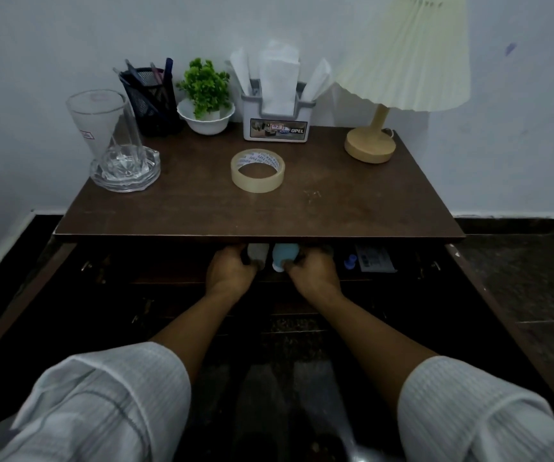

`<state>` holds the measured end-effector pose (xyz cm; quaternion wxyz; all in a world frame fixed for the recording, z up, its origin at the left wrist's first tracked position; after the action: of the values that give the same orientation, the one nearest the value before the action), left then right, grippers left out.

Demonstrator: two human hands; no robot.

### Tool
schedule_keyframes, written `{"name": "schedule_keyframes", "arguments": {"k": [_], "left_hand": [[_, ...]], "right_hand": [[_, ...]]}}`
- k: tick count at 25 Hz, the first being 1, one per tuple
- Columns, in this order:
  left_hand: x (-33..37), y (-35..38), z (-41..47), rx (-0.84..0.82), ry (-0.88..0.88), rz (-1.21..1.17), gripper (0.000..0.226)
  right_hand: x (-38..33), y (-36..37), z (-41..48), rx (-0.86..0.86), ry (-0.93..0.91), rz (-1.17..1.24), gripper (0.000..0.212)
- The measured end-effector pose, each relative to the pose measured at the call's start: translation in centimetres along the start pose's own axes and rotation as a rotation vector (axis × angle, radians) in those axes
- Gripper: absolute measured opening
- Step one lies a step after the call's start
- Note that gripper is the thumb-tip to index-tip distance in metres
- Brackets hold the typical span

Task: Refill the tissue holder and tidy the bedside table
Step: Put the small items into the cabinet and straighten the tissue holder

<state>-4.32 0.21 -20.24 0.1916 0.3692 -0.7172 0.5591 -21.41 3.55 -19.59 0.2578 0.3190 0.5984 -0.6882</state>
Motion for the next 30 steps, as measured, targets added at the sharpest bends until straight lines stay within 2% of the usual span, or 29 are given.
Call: {"name": "schedule_keyframes", "arguments": {"k": [5, 9, 12, 15, 18, 22, 30], "left_hand": [[0.0, 0.9, 0.2, 0.030, -0.038, 0.004, 0.038], [0.0, 0.3, -1.1, 0.040, -0.093, 0.004, 0.047], [-0.6, -0.3, -3.0, 0.090, -0.018, 0.083, 0.045], [-1.4, -0.2, -4.5, 0.084, 0.158, 0.313, 0.037], [-1.9, 0.2, -5.0, 0.030, 0.269, 0.559, 0.059], [-2.4, 0.8, -4.9, -0.050, 0.273, 0.656, 0.081], [-2.7, 2.0, -4.0, -0.055, 0.299, 0.688, 0.090]], "right_hand": [[0.5, 1.1, 0.6, -0.010, 0.021, -0.044, 0.036], [0.1, 0.8, -0.3, 0.018, 0.090, 0.027, 0.034], [-0.6, 0.1, -2.4, 0.010, 0.079, 0.010, 0.034], [-0.8, -0.2, -4.5, -0.142, -0.125, -0.236, 0.037], [-0.6, 0.3, -5.4, -0.306, -0.276, -0.344, 0.054], [-0.4, 0.8, -5.5, -0.405, -0.307, -0.390, 0.071], [0.5, 2.0, -4.7, -0.413, -0.297, -0.468, 0.078]]}}
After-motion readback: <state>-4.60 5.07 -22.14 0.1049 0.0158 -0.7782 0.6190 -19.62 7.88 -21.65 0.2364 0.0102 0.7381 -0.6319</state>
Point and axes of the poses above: each hand's wrist, its own z-axis towards the middle knuckle, its own y-axis out of the palm, x = y × z, the point moved 2 cm from there along z, towards the middle knuckle, and after that the axes turned 13 degrees about -y, right-handed, at the moved point
